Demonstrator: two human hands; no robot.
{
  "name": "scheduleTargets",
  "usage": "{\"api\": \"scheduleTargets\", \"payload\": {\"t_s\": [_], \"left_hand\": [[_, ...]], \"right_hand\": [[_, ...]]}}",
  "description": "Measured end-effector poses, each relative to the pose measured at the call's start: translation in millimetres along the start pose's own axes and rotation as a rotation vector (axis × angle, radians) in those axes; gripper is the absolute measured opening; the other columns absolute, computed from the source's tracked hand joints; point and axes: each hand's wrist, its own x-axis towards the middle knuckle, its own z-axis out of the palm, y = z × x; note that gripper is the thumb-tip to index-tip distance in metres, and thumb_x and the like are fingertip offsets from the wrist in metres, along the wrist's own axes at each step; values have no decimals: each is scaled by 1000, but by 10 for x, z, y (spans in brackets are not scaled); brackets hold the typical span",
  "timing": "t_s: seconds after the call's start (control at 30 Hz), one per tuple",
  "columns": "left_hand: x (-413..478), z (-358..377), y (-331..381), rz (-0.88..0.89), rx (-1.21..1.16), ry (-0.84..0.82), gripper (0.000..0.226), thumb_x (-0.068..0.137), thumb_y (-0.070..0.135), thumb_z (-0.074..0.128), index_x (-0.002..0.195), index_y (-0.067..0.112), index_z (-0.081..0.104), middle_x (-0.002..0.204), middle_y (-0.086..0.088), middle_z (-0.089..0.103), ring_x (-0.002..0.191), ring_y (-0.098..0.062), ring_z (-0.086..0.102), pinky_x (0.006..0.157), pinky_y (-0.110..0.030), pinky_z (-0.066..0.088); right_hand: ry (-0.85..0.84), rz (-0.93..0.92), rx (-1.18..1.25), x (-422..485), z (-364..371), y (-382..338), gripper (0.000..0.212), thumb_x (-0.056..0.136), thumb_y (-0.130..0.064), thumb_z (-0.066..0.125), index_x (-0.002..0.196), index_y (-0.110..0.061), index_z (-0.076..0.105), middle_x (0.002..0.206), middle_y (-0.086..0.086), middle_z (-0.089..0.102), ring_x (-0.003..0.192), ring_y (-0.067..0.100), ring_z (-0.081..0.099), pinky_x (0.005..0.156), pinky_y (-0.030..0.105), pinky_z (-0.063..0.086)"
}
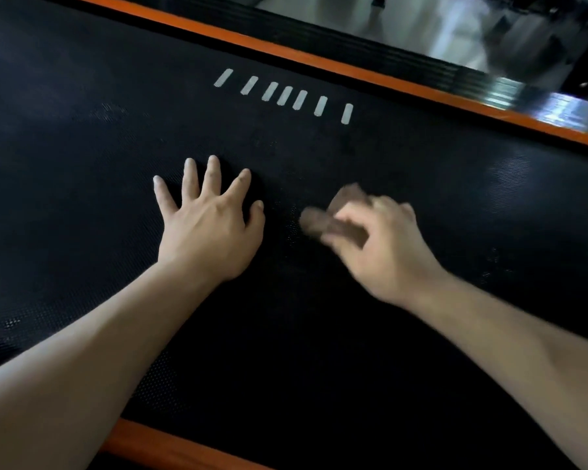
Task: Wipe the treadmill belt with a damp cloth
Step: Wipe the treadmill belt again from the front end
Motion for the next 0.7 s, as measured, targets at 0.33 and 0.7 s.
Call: {"api": "scheduleTargets", "payload": {"t_s": [0.33,0.7], "left_hand": [[-36,-116,142,21,-88,-12,55,102,50,39,152,28,43,167,-12,26,158,-33,8,125,-61,0],[259,104,907,62,-98,-117,54,104,49,33,155,33,32,171,-16,7,158,-35,-8,120,-67,-13]], "right_hand": [[98,37,-71,-23,-60,266,14,88,-51,67,91,-37,64,87,-5,62,86,19,55,85,38,34],[111,246,-119,644,-320,867,15,89,-47,68,95,-34,64,93,-5,61,99,30,61,97,47,41]]}}
